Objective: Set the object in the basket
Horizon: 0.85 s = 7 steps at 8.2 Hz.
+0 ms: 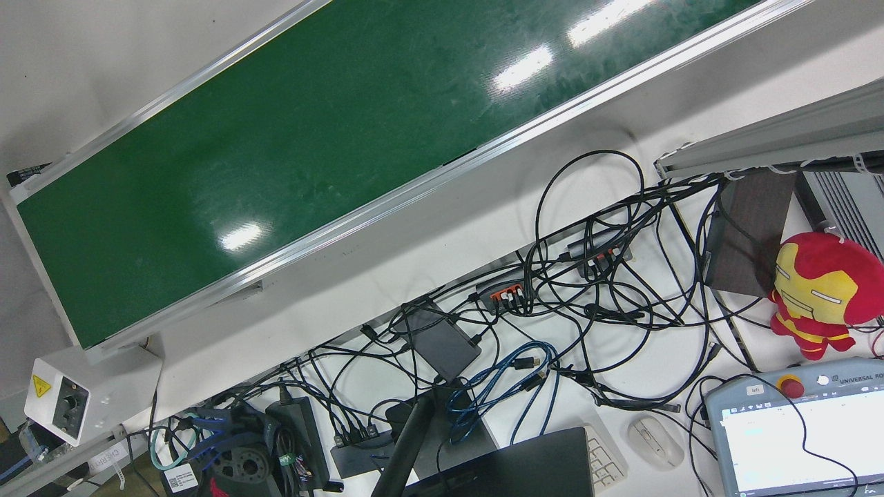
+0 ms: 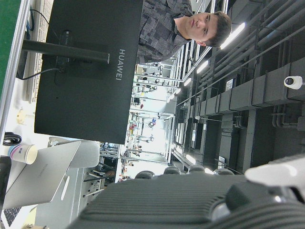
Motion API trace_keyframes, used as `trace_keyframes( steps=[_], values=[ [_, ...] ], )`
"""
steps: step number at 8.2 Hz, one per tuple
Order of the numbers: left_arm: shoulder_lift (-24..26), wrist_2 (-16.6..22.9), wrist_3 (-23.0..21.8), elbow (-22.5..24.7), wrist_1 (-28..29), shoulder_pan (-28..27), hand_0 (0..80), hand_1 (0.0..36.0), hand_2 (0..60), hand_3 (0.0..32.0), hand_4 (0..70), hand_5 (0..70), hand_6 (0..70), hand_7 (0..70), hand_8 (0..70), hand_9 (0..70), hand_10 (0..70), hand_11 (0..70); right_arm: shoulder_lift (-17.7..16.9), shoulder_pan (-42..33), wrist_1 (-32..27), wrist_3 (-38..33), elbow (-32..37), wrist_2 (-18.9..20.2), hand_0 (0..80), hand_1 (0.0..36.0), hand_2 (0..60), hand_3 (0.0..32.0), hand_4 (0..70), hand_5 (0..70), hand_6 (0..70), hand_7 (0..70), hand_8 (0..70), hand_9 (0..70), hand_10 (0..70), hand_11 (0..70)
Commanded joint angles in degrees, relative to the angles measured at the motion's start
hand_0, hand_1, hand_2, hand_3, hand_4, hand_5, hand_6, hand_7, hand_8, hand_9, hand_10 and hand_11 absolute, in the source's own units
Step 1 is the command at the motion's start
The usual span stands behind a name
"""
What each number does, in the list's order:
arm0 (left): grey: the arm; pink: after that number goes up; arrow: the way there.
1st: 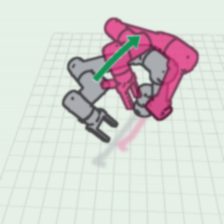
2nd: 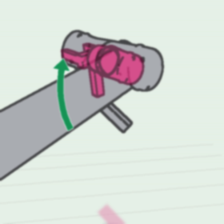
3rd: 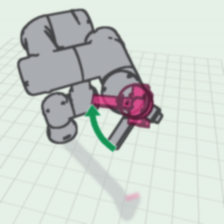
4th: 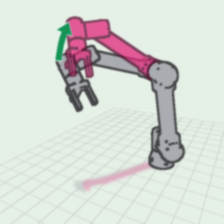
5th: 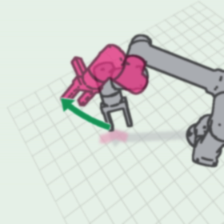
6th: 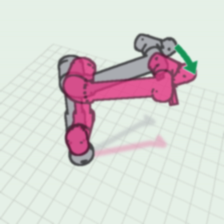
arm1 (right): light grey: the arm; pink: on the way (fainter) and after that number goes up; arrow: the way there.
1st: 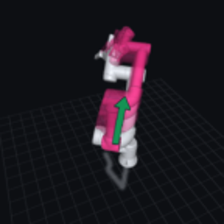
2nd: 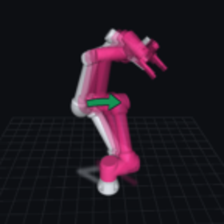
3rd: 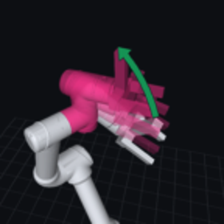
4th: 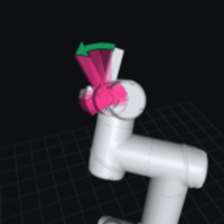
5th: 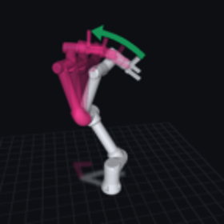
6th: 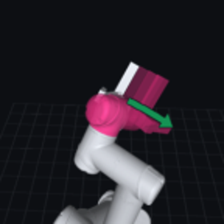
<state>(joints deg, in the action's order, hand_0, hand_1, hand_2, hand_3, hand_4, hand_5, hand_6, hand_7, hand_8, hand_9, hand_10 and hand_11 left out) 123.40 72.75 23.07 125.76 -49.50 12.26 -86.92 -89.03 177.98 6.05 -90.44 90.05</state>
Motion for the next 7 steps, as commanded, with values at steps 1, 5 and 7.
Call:
trace_keyframes(
  steps=[1, 5, 7],
  values=[
    [-0.27, -0.24, 1.36, 1.68, -1.57, -0.39, 46.4, 36.0, 60.0, 0.0, 5.7, 61.2, 0.5, 5.8, 21.0, 26.9, 17.8, 28.7, 0.00, 0.00, 0.00, 0.02, 0.09, 0.04, 0.0, 0.0, 0.0, 0.0, 0.0, 0.0, 0.0, 0.0, 0.0, 0.0, 0.0, 0.0],
    [-0.71, -0.51, 1.27, 1.42, 1.85, 0.39, 38.7, 36.0, 60.0, 8.6, 4.0, 29.2, 0.0, 0.0, 7.6, 8.2, 8.0, 14.1, 0.00, 0.00, 0.00, 0.02, 0.09, -0.05, 0.0, 0.0, 0.0, 0.0, 0.0, 0.0, 0.0, 0.0, 0.0, 0.0, 0.0, 0.0],
    [-2.89, -0.51, 1.19, 1.50, 4.66, 0.75, 43.2, 34.4, 60.0, 11.6, 1.1, 26.9, 0.0, 0.0, 5.0, 4.9, 9.6, 16.4, 0.00, 0.00, 0.00, 0.02, 0.09, -0.05, 0.0, 0.0, 0.0, 0.0, 0.0, 0.0, 0.0, 0.0, 0.0, 0.0, 0.0, 0.0]
  ],
)
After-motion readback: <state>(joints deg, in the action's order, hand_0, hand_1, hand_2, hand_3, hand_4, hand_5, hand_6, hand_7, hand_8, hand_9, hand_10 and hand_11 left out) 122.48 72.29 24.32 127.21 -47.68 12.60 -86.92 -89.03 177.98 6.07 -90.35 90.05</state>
